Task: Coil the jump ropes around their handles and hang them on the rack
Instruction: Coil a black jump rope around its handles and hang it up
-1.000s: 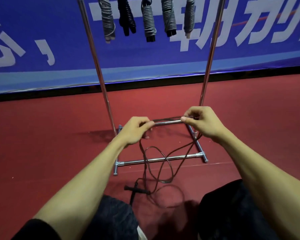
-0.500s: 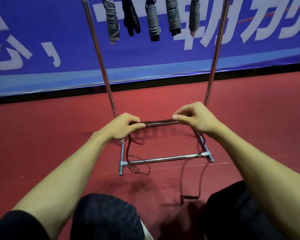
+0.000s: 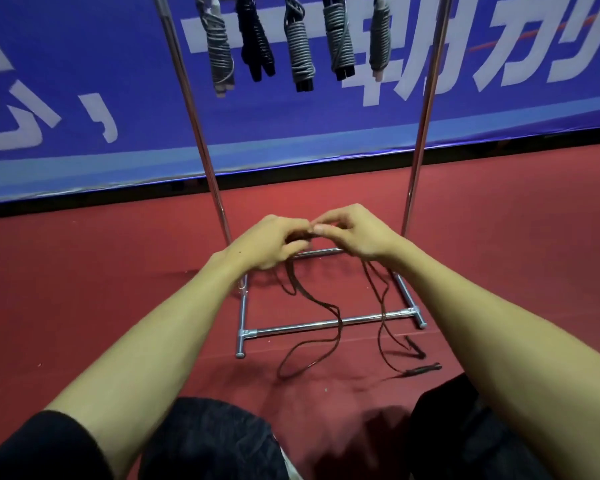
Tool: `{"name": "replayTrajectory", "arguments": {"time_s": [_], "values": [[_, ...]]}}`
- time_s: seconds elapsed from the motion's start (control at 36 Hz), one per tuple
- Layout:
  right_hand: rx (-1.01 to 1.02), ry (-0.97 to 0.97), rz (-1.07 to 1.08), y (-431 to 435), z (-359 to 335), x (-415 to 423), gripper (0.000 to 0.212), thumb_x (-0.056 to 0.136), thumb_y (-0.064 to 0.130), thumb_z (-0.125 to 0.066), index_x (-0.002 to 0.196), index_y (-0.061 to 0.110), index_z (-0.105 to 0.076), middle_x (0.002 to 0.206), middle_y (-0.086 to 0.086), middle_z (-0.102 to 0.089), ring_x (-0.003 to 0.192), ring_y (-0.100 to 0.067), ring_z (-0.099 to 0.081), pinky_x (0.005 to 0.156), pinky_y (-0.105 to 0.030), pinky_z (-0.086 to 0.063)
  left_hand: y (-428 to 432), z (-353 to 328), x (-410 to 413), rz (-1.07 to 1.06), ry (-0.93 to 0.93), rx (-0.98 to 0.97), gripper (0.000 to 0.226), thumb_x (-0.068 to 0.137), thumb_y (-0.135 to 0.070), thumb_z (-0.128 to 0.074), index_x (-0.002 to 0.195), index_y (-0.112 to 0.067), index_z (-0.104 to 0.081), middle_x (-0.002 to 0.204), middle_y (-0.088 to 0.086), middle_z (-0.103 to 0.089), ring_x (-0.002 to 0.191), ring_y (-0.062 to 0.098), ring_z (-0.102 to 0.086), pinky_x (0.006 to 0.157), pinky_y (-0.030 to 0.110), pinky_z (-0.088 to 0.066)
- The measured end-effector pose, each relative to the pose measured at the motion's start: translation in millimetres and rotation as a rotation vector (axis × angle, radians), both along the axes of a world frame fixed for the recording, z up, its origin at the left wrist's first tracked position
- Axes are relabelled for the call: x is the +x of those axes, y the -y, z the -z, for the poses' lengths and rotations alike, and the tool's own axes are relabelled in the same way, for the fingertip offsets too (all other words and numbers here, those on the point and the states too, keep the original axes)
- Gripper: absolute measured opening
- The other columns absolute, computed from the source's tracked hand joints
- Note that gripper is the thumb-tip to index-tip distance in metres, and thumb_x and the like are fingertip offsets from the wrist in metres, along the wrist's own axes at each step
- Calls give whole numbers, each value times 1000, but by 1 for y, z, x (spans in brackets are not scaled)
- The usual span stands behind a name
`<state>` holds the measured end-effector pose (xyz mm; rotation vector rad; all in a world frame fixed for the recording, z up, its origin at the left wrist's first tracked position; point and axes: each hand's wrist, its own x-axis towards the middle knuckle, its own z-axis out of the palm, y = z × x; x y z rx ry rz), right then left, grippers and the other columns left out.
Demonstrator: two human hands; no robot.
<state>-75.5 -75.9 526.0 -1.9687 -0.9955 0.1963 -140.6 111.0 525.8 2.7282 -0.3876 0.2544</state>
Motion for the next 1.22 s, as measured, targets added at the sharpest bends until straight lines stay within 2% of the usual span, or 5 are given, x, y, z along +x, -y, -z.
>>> {"name": "replayTrajectory", "arguments": {"time_s": [0.33,0.47,0.61,0.97,1.22], "values": [[96,19,197,37,2,11,25,95,21,-63,71,16,-67,51,7,-36,42,-3,-29,46,-19,-25,-46,51,-18,-372,-277,352,17,92,-38,-60,103,-25,-62,103,-3,-58,106,26,-58,90,39,-45],[257,-203,78,13,1,-3,22,99,9,-54,78,11,-60,52,1,-47,41,-5,-35,42,-18,-29,-15,44,-19,12,-389,-342,93,80,-21,-79,151,-28,-19,147,-12,-36,137,5,-39,115,27,-31],[213,-162,49,6,-6,-6,24,98,11,-56,75,12,-61,55,4,-51,47,-12,-39,46,-23,-33,17,35,-11,-56,-244,-500,10,94,-10,-61,103,-13,-64,91,-1,-72,84,9,-69,87,40,-53],[-62,-117,-40,6,1,-1,31,87,28,-72,113,18,-56,64,-8,-62,47,-13,-50,47,-23,-42,34,10,-11,-1,-113,-223,25,88,-4,-54,71,-22,-55,65,-9,-56,59,6,-47,61,30,-37],[-22,117,113,34,12,11,22,88,22,-72,75,5,-72,59,7,-56,52,2,-43,53,-15,-36,-15,24,-24,-158,-164,132,13,95,-28,-59,93,-16,-61,75,0,-58,75,25,-52,70,35,-44]]}}
